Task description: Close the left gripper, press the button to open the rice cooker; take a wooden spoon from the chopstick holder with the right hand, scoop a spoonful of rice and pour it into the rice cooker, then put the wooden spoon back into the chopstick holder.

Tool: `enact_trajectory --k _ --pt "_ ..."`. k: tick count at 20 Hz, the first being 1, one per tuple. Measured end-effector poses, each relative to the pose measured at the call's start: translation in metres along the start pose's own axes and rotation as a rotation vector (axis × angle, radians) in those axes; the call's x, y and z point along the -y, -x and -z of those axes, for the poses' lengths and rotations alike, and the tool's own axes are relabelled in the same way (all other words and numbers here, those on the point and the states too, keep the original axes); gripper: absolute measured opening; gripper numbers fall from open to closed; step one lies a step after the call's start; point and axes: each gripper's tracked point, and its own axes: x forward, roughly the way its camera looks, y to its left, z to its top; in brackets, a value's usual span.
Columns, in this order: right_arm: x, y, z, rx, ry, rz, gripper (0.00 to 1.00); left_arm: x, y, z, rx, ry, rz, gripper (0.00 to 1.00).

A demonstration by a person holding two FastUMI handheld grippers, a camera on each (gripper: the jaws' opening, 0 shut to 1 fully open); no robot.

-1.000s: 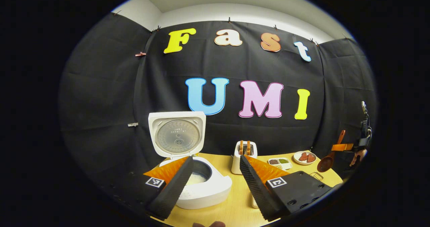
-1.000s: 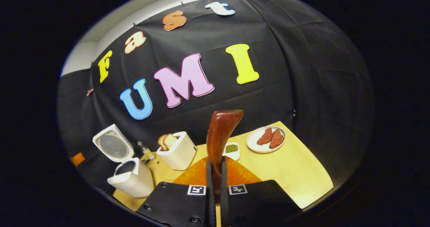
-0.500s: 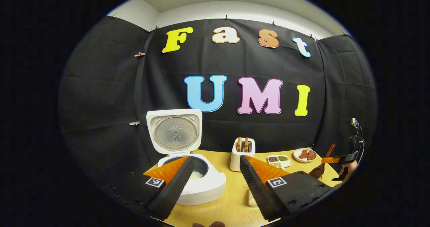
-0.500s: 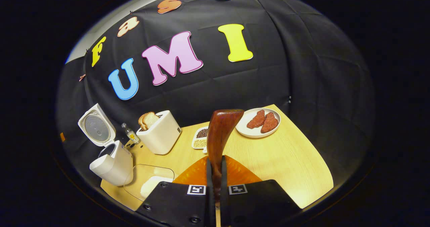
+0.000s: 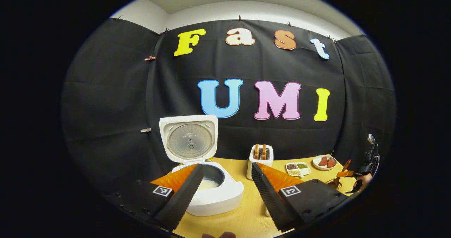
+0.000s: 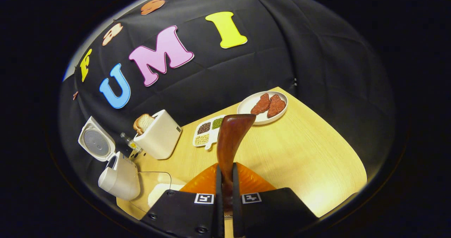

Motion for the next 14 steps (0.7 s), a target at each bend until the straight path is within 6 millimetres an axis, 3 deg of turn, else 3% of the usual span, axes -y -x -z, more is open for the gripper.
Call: enact_trajectory --k 2,3,5,6,8,9,11,14 --pt "0.001 0.002 0.003 -0.010 -0.021 -0.006 0.16 0.000 -0.003 -0.008 0.033 0.016 0.019 0.95" --pt "0.005 0.005 0.001 -0.005 -0.029 -0.001 0.12 -0.001 -0.005 -0.011 0.045 0.021 0.021 0.96" --pt "0.009 0.013 -0.003 0.010 -0.030 0.017 0.36 -0.002 -0.012 -0.018 0.063 0.040 0.035 0.95" --pt "0.011 0.017 -0.005 0.022 -0.021 0.026 0.39 -0.002 -0.015 -0.023 0.080 0.056 0.044 0.95" --pt "0.012 0.032 -0.012 0.054 0.007 0.046 0.59 -0.006 -0.021 -0.036 0.116 0.080 0.054 0.95" --pt "0.015 0.040 -0.017 0.082 0.029 0.063 0.80 -0.008 -0.026 -0.040 0.126 0.079 0.055 0.95" --pt "0.018 0.064 -0.028 0.137 0.070 0.094 0.90 -0.011 -0.035 -0.046 0.137 0.057 0.065 0.95" --pt "0.023 0.112 -0.048 0.227 0.153 0.147 0.97 -0.019 -0.048 -0.056 0.165 0.026 0.079 0.95"
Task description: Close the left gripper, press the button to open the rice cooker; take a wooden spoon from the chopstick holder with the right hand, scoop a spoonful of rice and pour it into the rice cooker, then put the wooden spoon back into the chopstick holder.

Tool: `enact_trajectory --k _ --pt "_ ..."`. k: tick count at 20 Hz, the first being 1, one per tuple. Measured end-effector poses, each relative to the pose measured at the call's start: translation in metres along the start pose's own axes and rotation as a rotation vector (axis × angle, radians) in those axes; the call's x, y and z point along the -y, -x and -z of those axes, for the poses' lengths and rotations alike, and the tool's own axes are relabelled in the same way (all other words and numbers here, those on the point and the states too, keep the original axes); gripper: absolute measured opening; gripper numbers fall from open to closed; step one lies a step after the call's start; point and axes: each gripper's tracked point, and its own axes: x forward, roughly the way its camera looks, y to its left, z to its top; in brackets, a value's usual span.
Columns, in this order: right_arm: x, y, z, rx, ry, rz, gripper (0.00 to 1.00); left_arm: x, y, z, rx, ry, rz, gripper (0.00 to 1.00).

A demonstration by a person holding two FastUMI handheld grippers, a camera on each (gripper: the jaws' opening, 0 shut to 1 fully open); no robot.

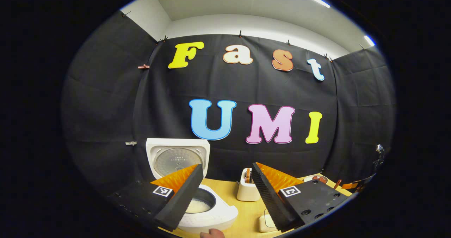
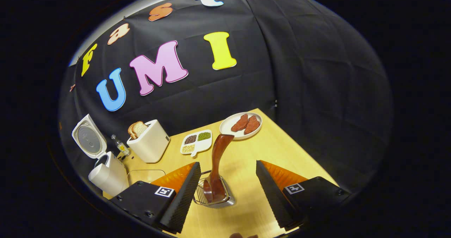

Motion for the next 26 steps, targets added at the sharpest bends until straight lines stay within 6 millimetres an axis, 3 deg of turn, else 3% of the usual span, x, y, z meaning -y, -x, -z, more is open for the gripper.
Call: enact_trajectory --k 3,6,9,11,17,19,22,26 --pt "0.008 0.047 -0.035 0.100 0.084 0.053 0.98 -0.010 -0.018 -0.009 0.017 0.004 0.010 0.95" --pt "0.003 0.096 -0.082 0.219 0.113 0.086 0.98 -0.023 -0.039 -0.021 0.035 -0.019 0.012 0.95" --pt "-0.022 0.138 -0.120 0.329 0.143 0.086 0.98 -0.036 -0.063 -0.039 0.054 -0.023 0.024 0.95" --pt "-0.054 0.157 -0.134 0.367 0.176 0.051 0.98 -0.050 -0.079 -0.050 0.066 -0.047 0.018 0.95" --pt "-0.163 0.185 -0.158 0.436 0.195 -0.094 0.98 -0.088 -0.129 -0.080 0.105 -0.088 -0.027 0.94" --pt "-0.191 0.190 -0.160 0.446 0.194 -0.140 0.98 -0.107 -0.153 -0.079 0.103 -0.104 -0.064 0.94" --pt "-0.215 0.193 -0.158 0.449 0.222 -0.172 0.98 -0.136 -0.186 -0.067 0.079 -0.086 -0.125 0.94" --pt "-0.223 0.191 -0.154 0.440 0.236 -0.158 0.98 -0.169 -0.224 -0.040 0.035 -0.074 -0.190 0.94"
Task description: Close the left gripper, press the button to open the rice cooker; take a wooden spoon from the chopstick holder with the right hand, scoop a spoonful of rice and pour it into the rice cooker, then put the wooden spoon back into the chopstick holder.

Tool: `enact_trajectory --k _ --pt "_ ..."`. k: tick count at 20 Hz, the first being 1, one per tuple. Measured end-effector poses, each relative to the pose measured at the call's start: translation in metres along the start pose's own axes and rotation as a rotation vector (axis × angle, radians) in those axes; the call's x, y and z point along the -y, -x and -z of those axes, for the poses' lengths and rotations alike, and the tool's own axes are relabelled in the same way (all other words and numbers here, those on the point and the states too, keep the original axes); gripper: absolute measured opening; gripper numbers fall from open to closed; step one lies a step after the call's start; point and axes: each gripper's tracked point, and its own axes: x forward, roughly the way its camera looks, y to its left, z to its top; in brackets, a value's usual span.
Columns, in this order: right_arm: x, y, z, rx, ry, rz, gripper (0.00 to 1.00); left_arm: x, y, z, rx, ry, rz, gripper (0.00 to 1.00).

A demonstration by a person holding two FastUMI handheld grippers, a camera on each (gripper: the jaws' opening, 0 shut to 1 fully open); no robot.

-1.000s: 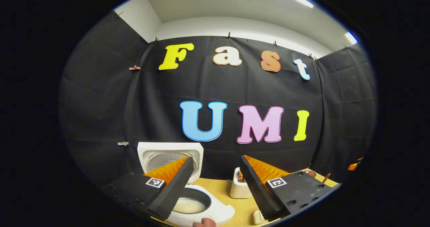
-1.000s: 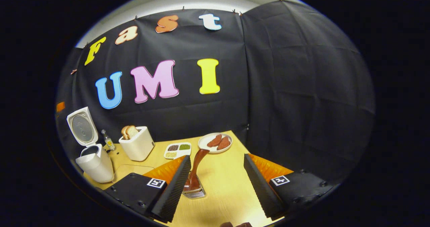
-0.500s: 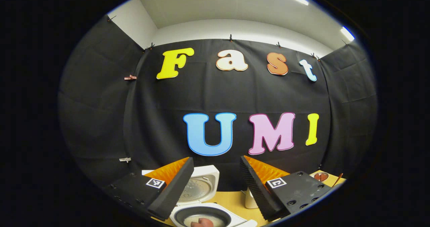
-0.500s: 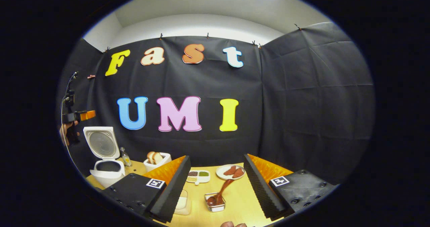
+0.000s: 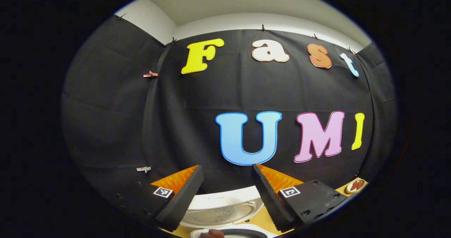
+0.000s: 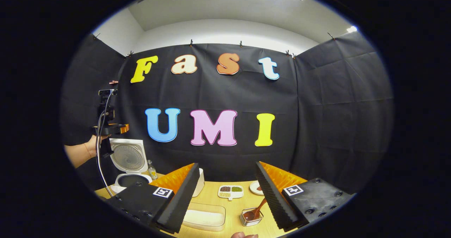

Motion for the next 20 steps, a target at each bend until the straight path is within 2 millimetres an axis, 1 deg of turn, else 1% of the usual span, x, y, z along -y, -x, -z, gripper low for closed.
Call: enact_trajectory --k 3,5,7,8,9,10,13,15,18,20 --pt "0.002 -0.005 0.005 -0.013 -0.015 0.024 0.98 -0.009 -0.026 0.027 -0.043 -0.028 -0.027 0.94" --pt "0.003 -0.008 0.007 -0.020 -0.020 0.038 0.98 -0.009 -0.041 0.044 -0.080 -0.039 -0.032 0.94" --pt "0.004 -0.013 0.009 -0.025 -0.010 0.050 0.98 -0.012 -0.051 0.061 -0.120 -0.053 -0.053 0.94" --pt "0.002 -0.014 0.010 -0.029 -0.007 0.045 0.98 -0.015 -0.053 0.069 -0.140 -0.055 -0.067 0.94" --pt "0.000 -0.016 0.010 -0.031 -0.003 0.041 0.98 -0.016 -0.054 0.072 -0.152 -0.049 -0.079 0.94" --pt "-0.001 -0.017 0.010 -0.030 0.006 0.038 0.98 -0.014 -0.051 0.072 -0.149 -0.035 -0.090 0.97" --pt "-0.008 -0.022 0.009 -0.035 0.019 0.016 0.98 -0.012 -0.040 0.073 -0.184 -0.018 -0.122 0.99" --pt "-0.009 -0.025 0.008 -0.034 0.006 0.001 0.98 -0.005 -0.025 0.075 -0.214 -0.005 -0.131 1.00" --pt "-0.002 -0.025 0.007 -0.020 0.000 -0.008 0.98 0.007 0.009 0.082 -0.260 0.010 -0.140 1.00" --pt "0.002 -0.024 0.009 -0.023 -0.002 -0.017 0.98 0.017 0.034 0.092 -0.289 0.019 -0.153 1.00"
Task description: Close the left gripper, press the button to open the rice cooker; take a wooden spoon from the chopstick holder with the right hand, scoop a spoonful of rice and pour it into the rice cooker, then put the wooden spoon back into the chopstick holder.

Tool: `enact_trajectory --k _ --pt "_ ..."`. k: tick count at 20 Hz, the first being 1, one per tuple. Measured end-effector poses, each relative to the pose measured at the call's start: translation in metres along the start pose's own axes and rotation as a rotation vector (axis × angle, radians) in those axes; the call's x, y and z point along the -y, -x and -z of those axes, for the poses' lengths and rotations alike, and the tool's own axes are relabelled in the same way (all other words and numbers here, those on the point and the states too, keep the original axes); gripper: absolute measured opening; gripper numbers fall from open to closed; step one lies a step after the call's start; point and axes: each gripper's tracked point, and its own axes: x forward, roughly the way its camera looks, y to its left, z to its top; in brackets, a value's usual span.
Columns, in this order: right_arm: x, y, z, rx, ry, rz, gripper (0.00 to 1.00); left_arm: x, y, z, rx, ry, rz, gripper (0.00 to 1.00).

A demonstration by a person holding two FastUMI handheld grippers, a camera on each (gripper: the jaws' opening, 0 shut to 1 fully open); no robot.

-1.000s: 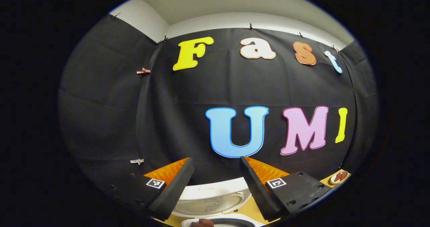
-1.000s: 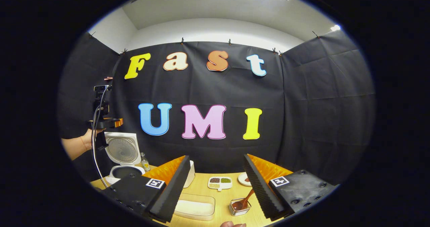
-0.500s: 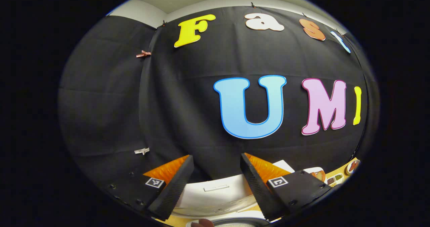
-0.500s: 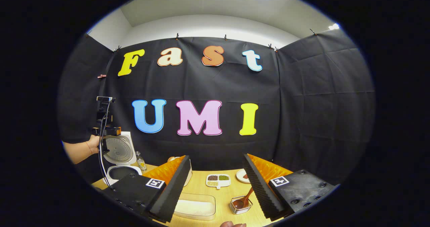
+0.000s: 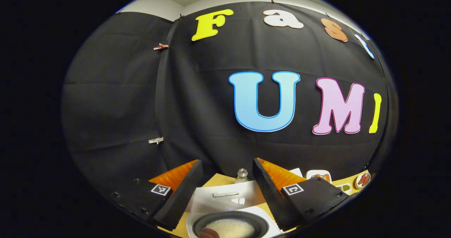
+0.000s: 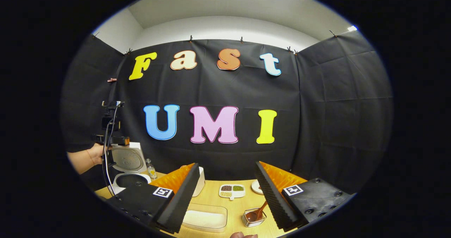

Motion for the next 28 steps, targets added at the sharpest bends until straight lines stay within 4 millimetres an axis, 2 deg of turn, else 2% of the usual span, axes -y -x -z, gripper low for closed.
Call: enact_trajectory --k 3,6,11,14,22,28 --pt "0.005 0.004 0.001 -0.010 -0.017 -0.019 0.98 0.009 0.032 0.031 -0.049 0.007 -0.017 1.00" --pt "0.009 0.008 0.005 -0.024 -0.015 -0.033 0.98 0.016 0.055 0.069 -0.102 0.006 -0.025 0.99" --pt "0.004 0.012 0.012 -0.047 0.013 -0.073 0.98 0.026 0.077 0.136 -0.206 0.021 -0.023 1.00" --pt "-0.002 0.015 0.010 -0.048 0.016 -0.093 0.98 0.029 0.083 0.160 -0.231 0.002 -0.020 0.99" --pt "0.004 0.022 0.015 -0.060 0.020 -0.089 0.98 0.034 0.088 0.208 -0.310 -0.013 -0.010 1.00" --pt "0.009 0.023 0.016 -0.060 0.012 -0.068 0.98 0.033 0.089 0.216 -0.303 -0.033 -0.008 1.00"
